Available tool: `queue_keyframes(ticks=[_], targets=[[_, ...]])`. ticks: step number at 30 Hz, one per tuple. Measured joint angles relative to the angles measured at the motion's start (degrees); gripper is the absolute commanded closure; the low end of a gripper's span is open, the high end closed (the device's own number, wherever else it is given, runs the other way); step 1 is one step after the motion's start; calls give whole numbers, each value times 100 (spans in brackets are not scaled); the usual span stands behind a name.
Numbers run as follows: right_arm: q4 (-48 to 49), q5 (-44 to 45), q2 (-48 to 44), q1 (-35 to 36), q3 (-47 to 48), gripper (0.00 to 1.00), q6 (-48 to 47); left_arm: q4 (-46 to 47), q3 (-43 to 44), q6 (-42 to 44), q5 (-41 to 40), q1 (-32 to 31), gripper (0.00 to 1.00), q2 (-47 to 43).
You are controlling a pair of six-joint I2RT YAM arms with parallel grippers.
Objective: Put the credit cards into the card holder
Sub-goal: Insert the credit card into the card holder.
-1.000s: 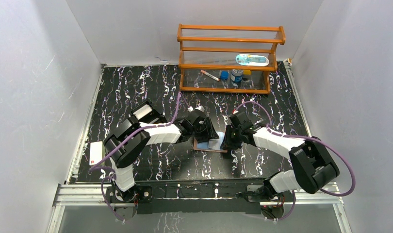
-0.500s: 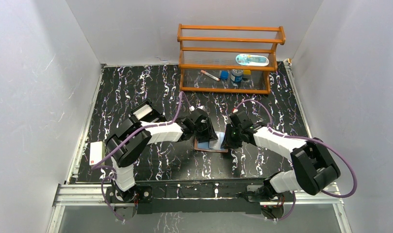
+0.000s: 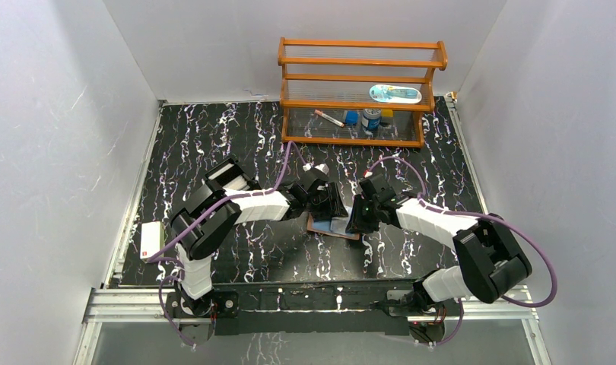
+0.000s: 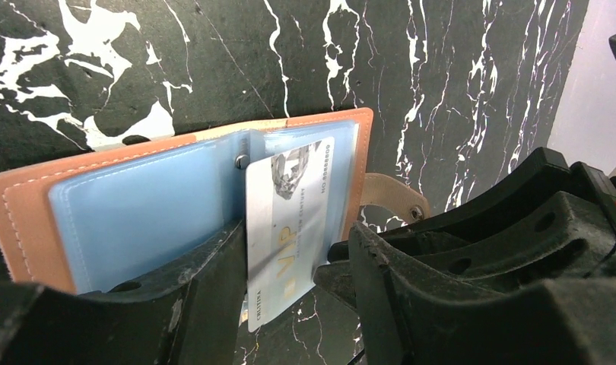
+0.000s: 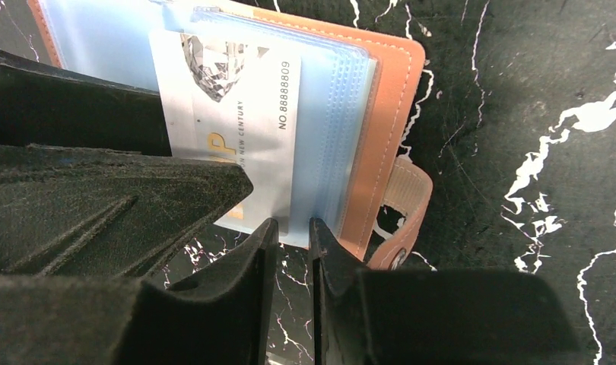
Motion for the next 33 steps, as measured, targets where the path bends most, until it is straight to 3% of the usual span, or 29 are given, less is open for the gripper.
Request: queue_keyframes(ticks=[6, 33], targets=[[-33, 52, -48, 0, 0, 60, -9, -87, -2, 48, -33, 11, 49, -35], [155, 118, -85, -107, -70, 62, -55, 356, -190, 9, 374, 52, 52, -31]])
